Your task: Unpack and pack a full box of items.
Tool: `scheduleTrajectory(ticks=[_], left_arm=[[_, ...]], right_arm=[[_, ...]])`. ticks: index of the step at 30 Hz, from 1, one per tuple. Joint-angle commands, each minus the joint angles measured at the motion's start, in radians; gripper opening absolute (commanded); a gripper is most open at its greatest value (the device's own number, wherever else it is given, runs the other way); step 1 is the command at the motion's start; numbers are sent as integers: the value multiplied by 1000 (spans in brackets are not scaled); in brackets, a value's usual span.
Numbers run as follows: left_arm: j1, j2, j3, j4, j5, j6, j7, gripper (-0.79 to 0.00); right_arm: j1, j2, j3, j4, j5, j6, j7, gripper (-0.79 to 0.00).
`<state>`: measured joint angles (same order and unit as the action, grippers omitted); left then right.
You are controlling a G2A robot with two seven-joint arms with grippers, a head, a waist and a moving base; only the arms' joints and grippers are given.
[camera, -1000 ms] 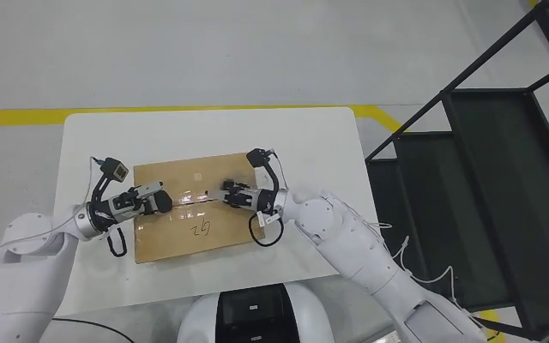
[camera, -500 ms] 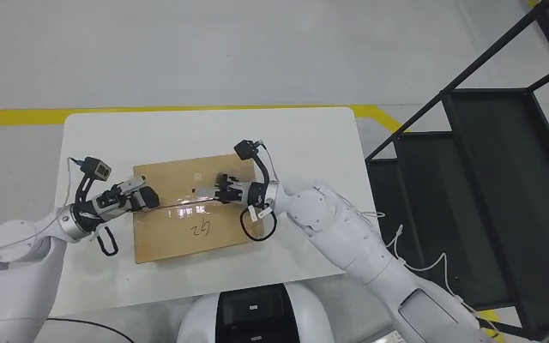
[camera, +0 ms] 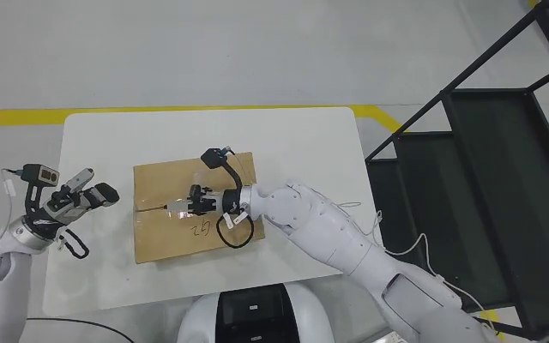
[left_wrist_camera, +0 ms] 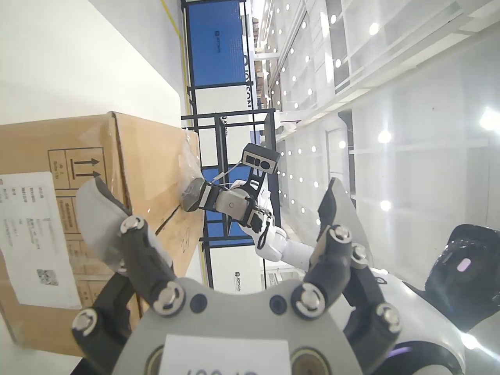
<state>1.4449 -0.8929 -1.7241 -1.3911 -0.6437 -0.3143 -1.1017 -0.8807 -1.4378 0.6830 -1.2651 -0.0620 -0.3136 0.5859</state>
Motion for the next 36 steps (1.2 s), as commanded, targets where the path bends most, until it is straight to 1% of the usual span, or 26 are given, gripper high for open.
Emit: scheduleTrajectory(ticks=[1, 8, 13, 27, 36], left_arm=[[7, 0, -5, 2, 1, -2, 3, 0], [16, -1, -17, 20, -13, -7, 1, 0], [15, -2, -20, 31, -19, -11, -10, 0], [6, -8, -17, 95, -53, -40, -45, 0], [3, -9, -13, 100, -54, -49, -48, 0]], right_arm=[[8, -7, -10, 11, 4, 1, 0, 0], [41, -41, -55, 59, 30, -13, -6, 0], [58, -59, -65, 77, 43, -28, -15, 0], [52, -65, -33, 34, 17, 26, -2, 0], [37, -66, -14, 2, 0, 82, 8, 0]])
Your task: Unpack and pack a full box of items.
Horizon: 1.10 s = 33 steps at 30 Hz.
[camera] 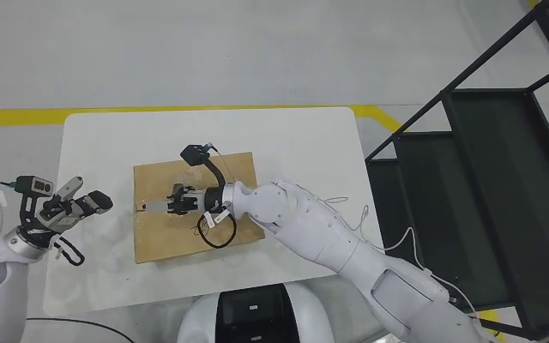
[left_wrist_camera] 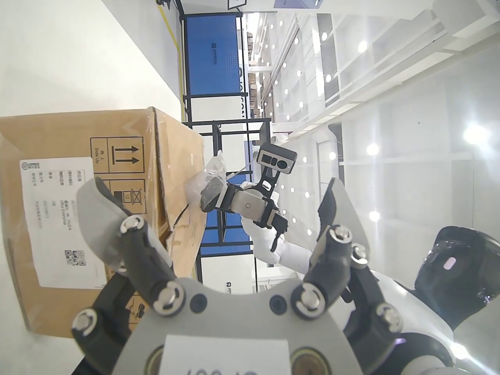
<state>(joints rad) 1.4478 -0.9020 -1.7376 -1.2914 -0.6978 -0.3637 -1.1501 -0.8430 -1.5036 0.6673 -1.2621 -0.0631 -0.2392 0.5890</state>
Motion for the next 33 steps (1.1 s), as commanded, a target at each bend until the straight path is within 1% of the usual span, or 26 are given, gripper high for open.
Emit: scheduleTrajectory(ticks=[1, 4, 7, 15, 20, 24, 33], left_arm=[[0, 0, 0, 0, 0, 0, 0, 0], [0, 0, -2, 1, 0, 0, 10, 0], [17, -2, -30, 3, 12, -18, 102, 0], [67, -1, -109, 10, -10, -26, 172, 0], [69, -1, -110, 9, -12, -26, 173, 0], [69, -1, -110, 9, -12, -26, 173, 0], [69, -1, -110, 9, -12, -26, 173, 0]], right_arm=[[-2, -1, 3, -3, 2, 12, 10, 0], [-3, -5, -2, -2, 12, 22, 27, 0], [5, -15, -18, 6, 24, 23, 40, 0], [50, -49, -58, 84, 25, 24, 32, 0], [74, -70, -75, 129, 5, 29, -7, 0], [96, -91, -94, 150, 8, 11, -10, 0], [164, -164, -164, 268, 45, -38, -1, 0]])
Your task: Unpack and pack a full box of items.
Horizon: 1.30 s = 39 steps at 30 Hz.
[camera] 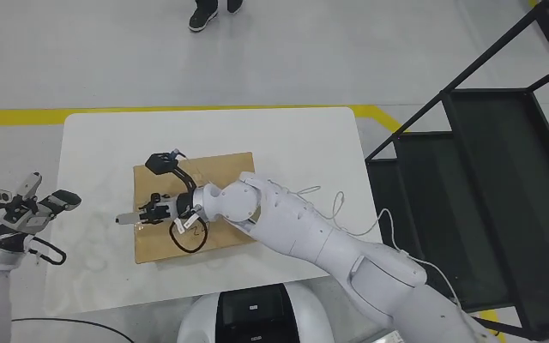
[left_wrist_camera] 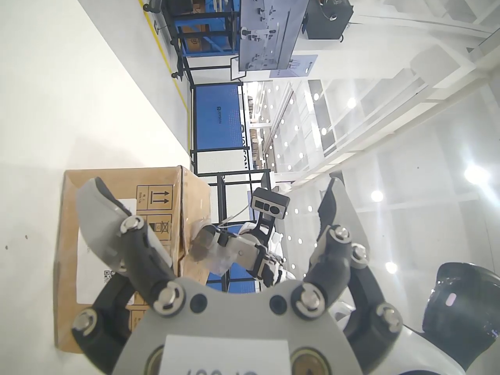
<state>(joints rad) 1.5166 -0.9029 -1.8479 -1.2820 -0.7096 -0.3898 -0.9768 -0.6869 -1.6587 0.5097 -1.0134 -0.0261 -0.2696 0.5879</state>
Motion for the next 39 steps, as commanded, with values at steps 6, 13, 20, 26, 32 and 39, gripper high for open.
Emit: scheduleTrajectory(ticks=[6, 13, 20, 26, 32, 39], left_arm=[[0, 0, 0, 0, 0, 0, 0, 0], [0, 0, 0, 0, 0, 0, 0, 0], [-3, -7, 37, -42, 20, 30, 25, 0], [-26, -14, 69, -63, 14, 33, 15, 0], [-47, -21, 99, -89, 27, 37, 37, 0], [-72, -30, 135, -120, 66, 49, 115, 0]], right_arm=[[54, -59, -29, 119, 22, -49, -26, 0], [79, -100, -32, 214, 39, -83, -48, 0], [86, -101, 21, 203, 50, -160, -67, 0], [12, -29, 141, 95, -69, -123, -150, 0], [-262, 101, 386, -270, -288, 21, -203, 0], [-686, 203, 711, -799, -490, 144, -179, 0]])
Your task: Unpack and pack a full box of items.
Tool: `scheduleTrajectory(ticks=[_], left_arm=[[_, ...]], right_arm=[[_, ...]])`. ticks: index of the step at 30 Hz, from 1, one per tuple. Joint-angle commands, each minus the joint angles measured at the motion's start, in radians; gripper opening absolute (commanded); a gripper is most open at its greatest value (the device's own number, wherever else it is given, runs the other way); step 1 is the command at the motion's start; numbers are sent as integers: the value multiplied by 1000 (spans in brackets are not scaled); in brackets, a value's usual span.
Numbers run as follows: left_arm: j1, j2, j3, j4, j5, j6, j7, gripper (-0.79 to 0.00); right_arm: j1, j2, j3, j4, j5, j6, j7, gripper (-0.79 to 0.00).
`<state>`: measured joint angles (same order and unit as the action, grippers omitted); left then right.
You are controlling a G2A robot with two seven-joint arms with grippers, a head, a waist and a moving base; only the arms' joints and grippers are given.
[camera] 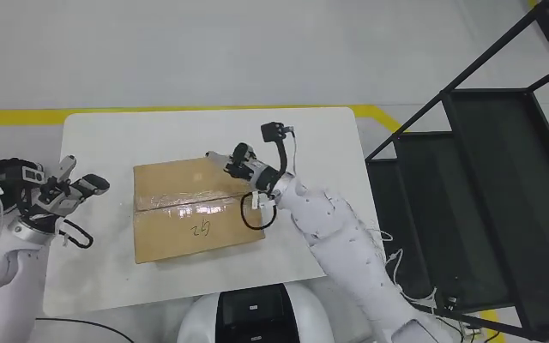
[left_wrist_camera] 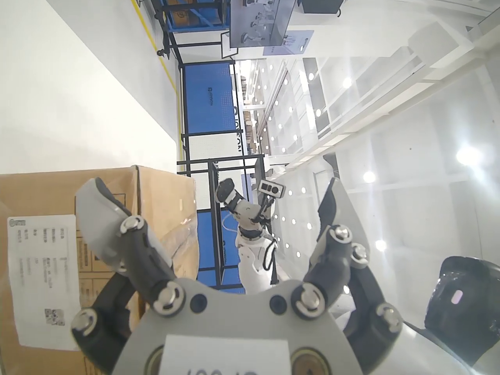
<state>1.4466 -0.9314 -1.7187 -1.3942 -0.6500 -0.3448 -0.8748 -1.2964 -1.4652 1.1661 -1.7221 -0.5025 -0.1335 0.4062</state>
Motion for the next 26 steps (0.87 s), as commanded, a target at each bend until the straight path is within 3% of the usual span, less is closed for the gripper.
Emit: scheduleTrajectory(ticks=[1, 11, 26], left_arm=[[-4, -2, 10, -15, 14, 6, 22, 0], [-6, -16, 50, -87, 111, 15, 189, 0], [-17, -34, 77, -98, 161, 46, 330, 0]], right_arm=[[-120, 16, 87, -136, -20, 12, 6, 0], [-375, 51, 308, -349, 6, -32, -36, 0], [-551, 65, 482, -359, 89, -167, -253, 0]])
